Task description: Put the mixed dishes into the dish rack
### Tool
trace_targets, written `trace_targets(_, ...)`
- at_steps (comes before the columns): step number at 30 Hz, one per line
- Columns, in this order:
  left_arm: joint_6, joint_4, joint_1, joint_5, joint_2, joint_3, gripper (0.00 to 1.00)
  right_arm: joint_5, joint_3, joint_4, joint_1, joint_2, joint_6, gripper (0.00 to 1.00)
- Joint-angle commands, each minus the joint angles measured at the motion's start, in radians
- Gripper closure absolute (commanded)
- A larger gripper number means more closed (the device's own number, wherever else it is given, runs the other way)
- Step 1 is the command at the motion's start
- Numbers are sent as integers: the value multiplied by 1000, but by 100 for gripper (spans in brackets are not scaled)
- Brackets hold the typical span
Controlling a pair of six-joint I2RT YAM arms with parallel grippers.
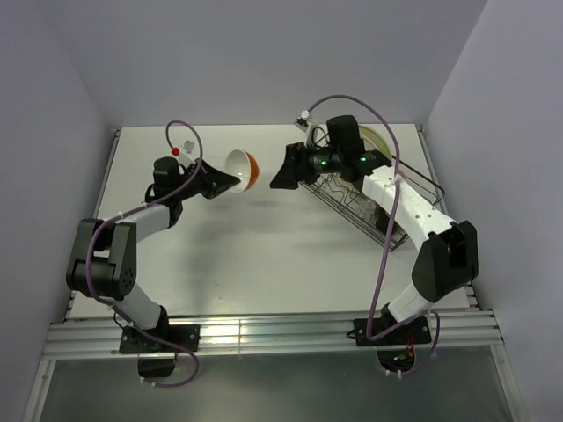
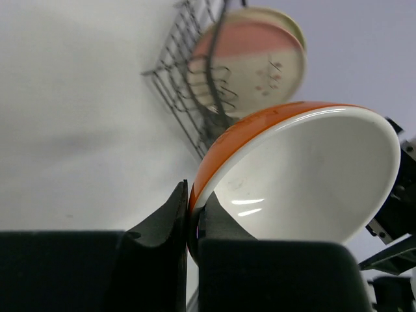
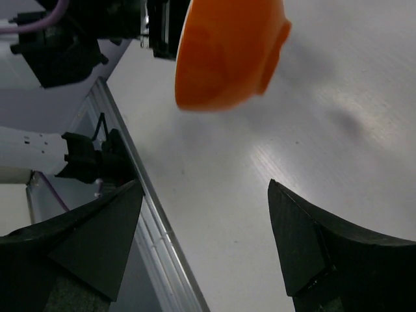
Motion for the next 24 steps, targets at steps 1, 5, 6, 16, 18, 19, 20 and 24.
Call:
trace_targets(1,-152,253,-61,19,-58,-88,100,163,-6,137,65,-15,223,14)
trace_targets(5,-204,324,-126,-18,-101,-141,100,329,-27,194,120,-60,284,0)
trace_targets(6,-206,324,-133,-24,-106,-151,100,324,-30,197,130,-64,290,0)
trace_targets(16,-224,370,-184,-23,-109,-160,100,415,-75,181,182,-48,338,0)
trace_targets(18,-233,379,-189,-18,-103,-155,100,409,-70,178,185,-37,361,0)
trace_targets(19,-236,393,-189,-15,-100,-154,100,401,-67,175,185,-28,369,0)
trace_targets(20,-241,396,-190,-15,-97,-152,100,396,-66,177,185,-23,382,0)
trace_targets(24,-249,408,-195,-14,-92,-152,100,364,-73,204,185,-17,427,0)
